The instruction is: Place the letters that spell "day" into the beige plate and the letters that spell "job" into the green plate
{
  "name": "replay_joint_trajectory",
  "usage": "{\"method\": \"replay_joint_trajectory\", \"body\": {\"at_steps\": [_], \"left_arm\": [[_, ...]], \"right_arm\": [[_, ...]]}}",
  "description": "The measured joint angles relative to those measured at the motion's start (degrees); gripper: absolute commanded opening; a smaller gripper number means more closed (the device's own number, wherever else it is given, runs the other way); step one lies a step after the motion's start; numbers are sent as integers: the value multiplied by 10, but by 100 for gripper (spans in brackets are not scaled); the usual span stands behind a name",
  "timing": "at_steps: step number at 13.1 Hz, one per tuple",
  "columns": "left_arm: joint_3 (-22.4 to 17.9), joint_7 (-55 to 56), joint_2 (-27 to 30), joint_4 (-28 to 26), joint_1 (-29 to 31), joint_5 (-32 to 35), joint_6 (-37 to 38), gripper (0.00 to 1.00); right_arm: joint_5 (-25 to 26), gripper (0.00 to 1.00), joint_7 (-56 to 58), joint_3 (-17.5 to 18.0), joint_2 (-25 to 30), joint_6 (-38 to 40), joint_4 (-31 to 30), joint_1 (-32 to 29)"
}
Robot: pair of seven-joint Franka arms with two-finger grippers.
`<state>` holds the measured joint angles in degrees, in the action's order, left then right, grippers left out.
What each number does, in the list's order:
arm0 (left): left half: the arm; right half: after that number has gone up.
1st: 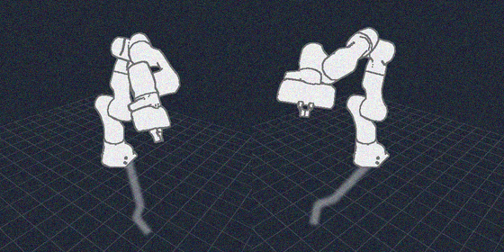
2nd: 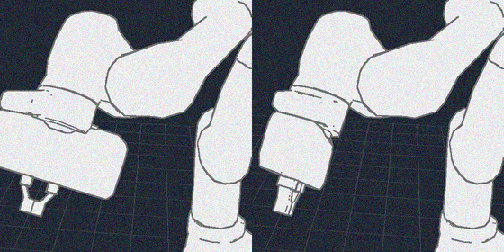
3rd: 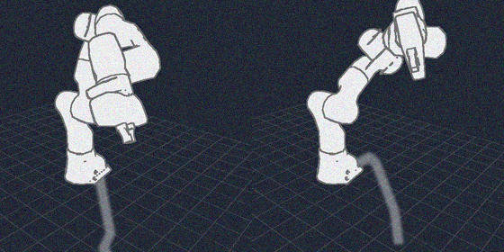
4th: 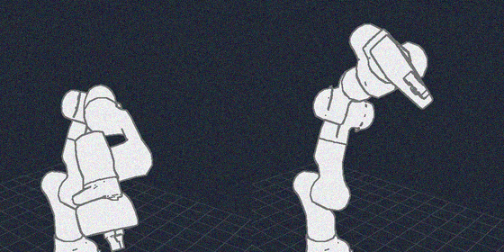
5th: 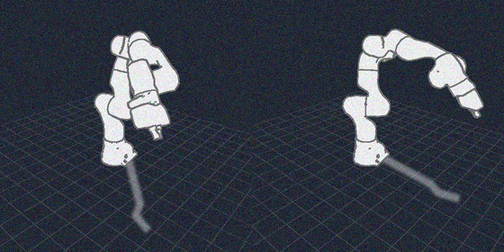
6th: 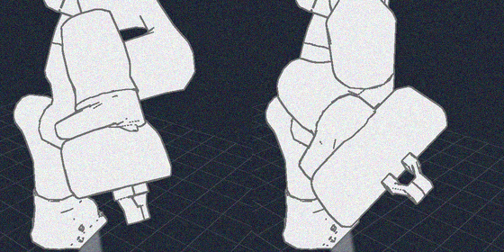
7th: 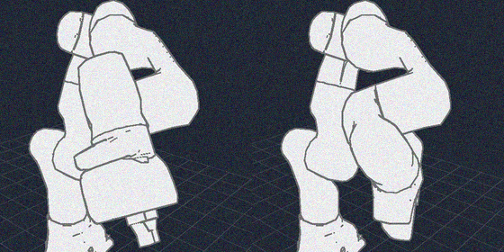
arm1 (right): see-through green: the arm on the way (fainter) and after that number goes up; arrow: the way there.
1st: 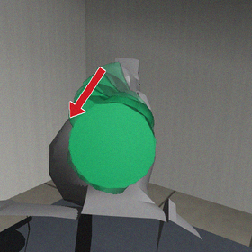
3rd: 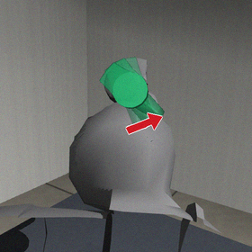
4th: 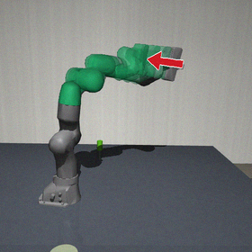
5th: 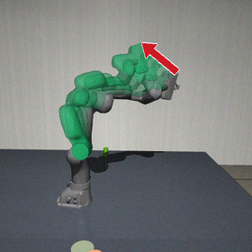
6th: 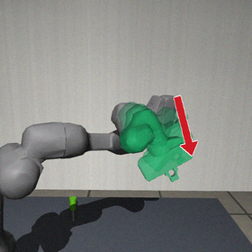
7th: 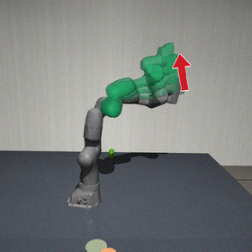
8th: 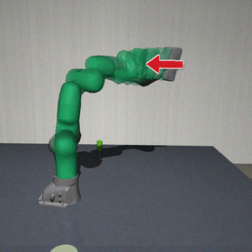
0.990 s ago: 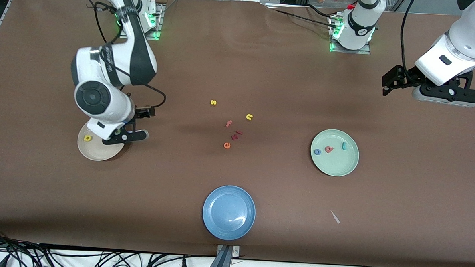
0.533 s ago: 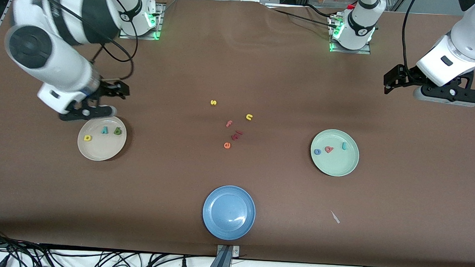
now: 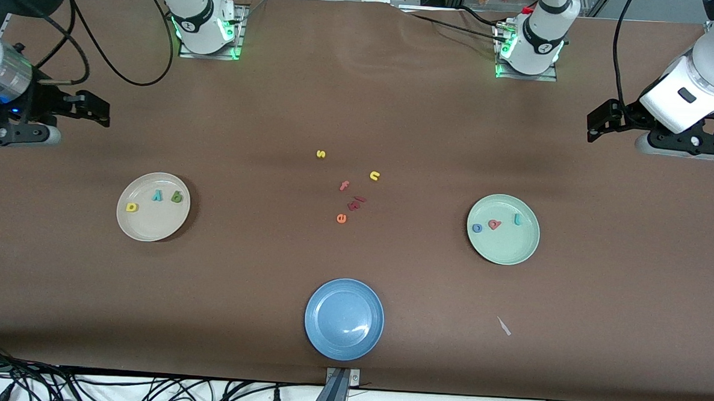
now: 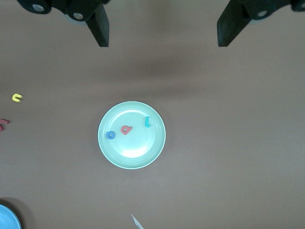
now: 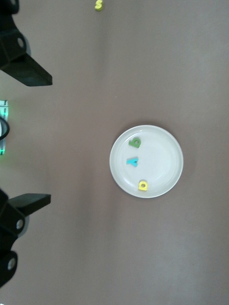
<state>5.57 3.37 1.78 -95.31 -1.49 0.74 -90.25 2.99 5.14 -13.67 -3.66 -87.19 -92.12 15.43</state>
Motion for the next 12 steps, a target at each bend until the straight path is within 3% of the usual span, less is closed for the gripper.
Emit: {"method": "replay_joint_trajectory", "body": {"at_steps": [12], "left_arm": [[2,0,0,0,0,0,17,100]], "right_arm": [[0,100,-74,0,-9,9,-3,-16]]}}
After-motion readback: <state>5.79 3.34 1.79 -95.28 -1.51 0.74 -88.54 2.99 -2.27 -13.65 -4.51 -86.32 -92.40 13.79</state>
